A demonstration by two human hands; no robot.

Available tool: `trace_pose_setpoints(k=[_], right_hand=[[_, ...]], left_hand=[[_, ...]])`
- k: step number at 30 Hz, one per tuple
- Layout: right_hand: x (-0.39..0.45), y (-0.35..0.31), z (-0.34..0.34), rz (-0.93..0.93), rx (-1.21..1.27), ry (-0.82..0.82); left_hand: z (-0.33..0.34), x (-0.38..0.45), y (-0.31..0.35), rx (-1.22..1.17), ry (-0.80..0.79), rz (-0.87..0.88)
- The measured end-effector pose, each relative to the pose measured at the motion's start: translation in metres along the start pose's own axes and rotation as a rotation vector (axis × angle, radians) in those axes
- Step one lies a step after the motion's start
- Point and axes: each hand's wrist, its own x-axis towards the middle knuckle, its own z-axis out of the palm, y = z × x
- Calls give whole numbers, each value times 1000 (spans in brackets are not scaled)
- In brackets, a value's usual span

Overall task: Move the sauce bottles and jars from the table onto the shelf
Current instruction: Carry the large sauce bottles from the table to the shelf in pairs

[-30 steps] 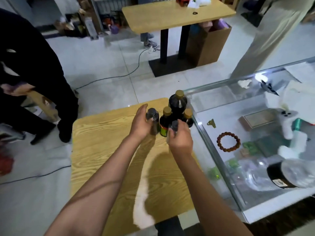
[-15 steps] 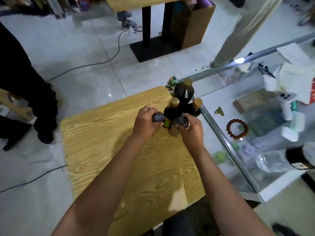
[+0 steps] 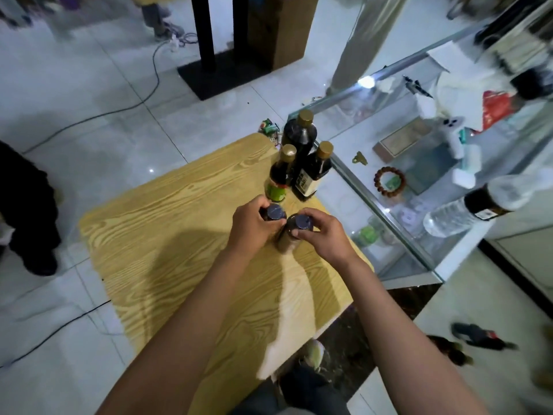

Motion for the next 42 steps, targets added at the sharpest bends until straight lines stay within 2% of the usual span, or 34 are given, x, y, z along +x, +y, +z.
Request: trace_pose_setpoints(k=[4,7,11,15,20,32,35,37,42], right_hand=[[-42,10,-3,24,62,23],[-68,17,-13,53,132,30],[-100,24,-41,133,260,144],[-147,26,-86,162,368,240],[-221,24,-157,119,445,436],[-430,11,-316,-120,548,1072],[-490,9,-355,-192,499,1185],[-503,1,-373,-211,491,1200],[-590,19,-426,-306,458,1357]], left_hand=[[11,-25,12,19,-13,2],[20,-40,26,-7,-116,-3],[41,-60,52,31,-188,-15],[63,-98,99,-28,-214,27],[104,-133,173,-75,-321,160],[216,-271,398,-198,-629,599],[243,-319,450,-222,-672,713],[245,-330,474,-256,-674,744],[290,-420,538,-319,-709,868]])
